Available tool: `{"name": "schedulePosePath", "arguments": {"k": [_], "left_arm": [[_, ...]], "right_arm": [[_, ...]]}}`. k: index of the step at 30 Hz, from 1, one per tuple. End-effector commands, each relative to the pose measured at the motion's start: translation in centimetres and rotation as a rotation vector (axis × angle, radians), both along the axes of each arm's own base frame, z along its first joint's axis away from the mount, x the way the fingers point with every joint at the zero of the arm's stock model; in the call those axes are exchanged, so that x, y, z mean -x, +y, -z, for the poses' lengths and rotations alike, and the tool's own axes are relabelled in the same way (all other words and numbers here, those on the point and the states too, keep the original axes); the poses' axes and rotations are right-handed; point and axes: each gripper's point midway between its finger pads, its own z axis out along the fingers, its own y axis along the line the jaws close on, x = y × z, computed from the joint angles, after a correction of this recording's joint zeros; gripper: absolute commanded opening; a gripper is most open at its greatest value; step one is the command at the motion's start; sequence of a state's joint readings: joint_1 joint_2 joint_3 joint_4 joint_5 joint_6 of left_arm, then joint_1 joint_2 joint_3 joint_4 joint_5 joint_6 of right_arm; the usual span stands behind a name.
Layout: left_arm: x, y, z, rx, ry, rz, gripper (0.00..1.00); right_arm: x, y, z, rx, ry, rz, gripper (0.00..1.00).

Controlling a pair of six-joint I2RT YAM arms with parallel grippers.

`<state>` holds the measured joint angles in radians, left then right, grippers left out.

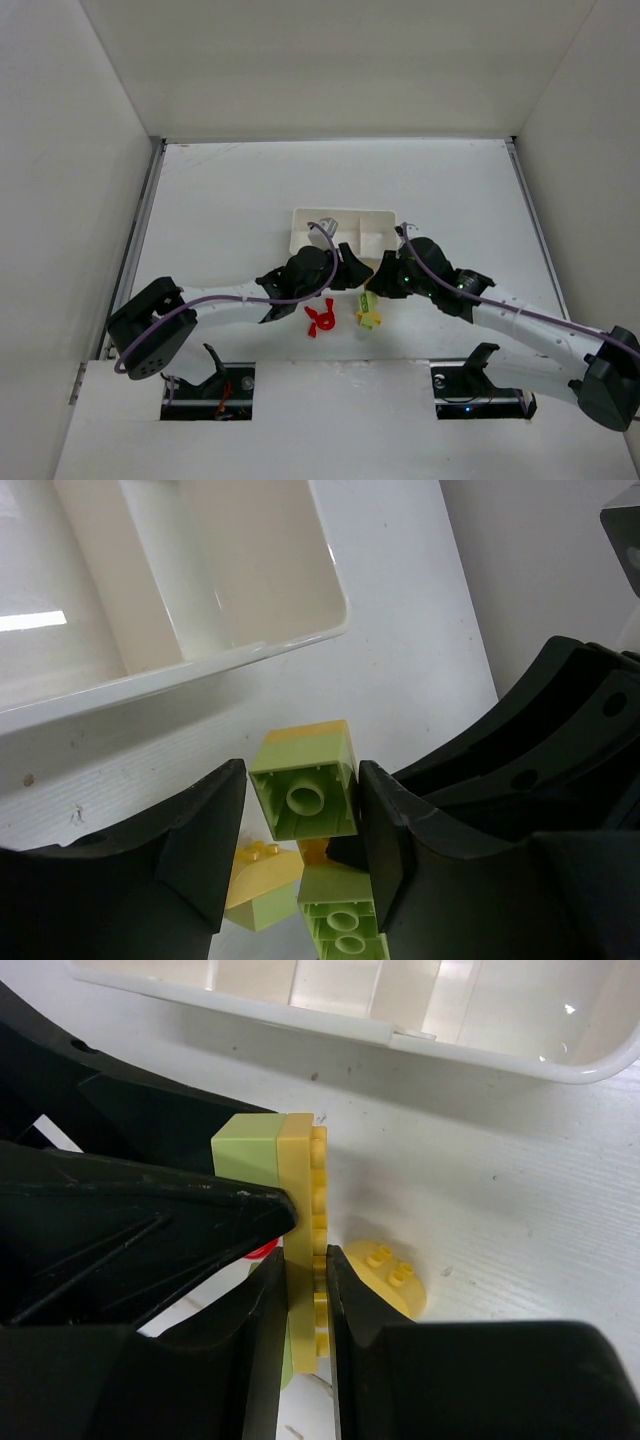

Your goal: Sort the legos into containers by color

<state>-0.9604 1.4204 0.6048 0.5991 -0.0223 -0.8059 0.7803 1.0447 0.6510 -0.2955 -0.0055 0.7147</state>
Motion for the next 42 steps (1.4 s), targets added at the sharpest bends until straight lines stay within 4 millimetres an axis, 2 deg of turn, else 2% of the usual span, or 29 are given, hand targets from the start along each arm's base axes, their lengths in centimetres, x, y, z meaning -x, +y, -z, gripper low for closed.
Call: {"name": "schedulePosePath", "arguments": {"k": [1, 5, 9, 20, 24, 27, 30, 33, 36, 37, 39, 42], "left_arm": [[-0.5, -1.3, -3.2, 0.095, -0.041, 0.008, 0.44], [-0.6, -1.2, -3.6, 0.105, -0.042, 0.003, 0.33], [-0.8, -1.0, -3.7, 0.110, -0.039, -0.004, 0.30], [-1.1, -0.7, -3.9, 0.130, -0.022, -0.028, 0.33], [-1.1, -0.8, -3.7, 0.130, -0.017, -0.028, 0.42], [-1.1, -0.9, -3.5, 0.137, -0.008, -0.028, 0.42], [-1.0, -0.9, -3.4, 0.141, -0.004, -0.026, 0.33], [-0.9, -0.9, -3.4, 0.145, -0.002, -0.023, 0.32], [-0.6, -1.5, -3.3, 0.146, 0.008, -0.002, 0.42], [-0.5, -1.7, -3.2, 0.144, 0.012, 0.004, 0.43], [-0.4, -2.0, -3.0, 0.144, 0.015, 0.014, 0.40], [-0.3, -2.0, -3.3, 0.158, 0.013, 0.019, 0.29]], "right_arm": [[-0.2, 1.2, -2.2, -0.101, -0.049, -0.017, 0.23], [-0.5, 0.8, -2.0, -0.097, -0.046, 0.004, 0.22], [-1.0, 0.0, -1.7, -0.104, -0.040, 0.046, 0.18], [-1.6, -1.2, -1.2, -0.107, -0.037, 0.099, 0.14], [-1.6, -1.2, -1.4, -0.112, -0.040, 0.098, 0.14], [-1.6, -1.2, -1.5, -0.115, -0.042, 0.097, 0.14], [-1.7, -1.3, -1.5, -0.114, -0.041, 0.104, 0.14], [-1.6, -1.3, -1.6, -0.120, -0.041, 0.098, 0.14], [-1.5, -1.1, -1.8, -0.125, -0.044, 0.091, 0.15], [-1.5, -1.0, -1.8, -0.125, -0.045, 0.089, 0.15], [-1.6, -1.0, -2.0, -0.130, -0.050, 0.088, 0.15], [-1.5, -1.1, -1.8, -0.131, -0.049, 0.091, 0.15]]}}
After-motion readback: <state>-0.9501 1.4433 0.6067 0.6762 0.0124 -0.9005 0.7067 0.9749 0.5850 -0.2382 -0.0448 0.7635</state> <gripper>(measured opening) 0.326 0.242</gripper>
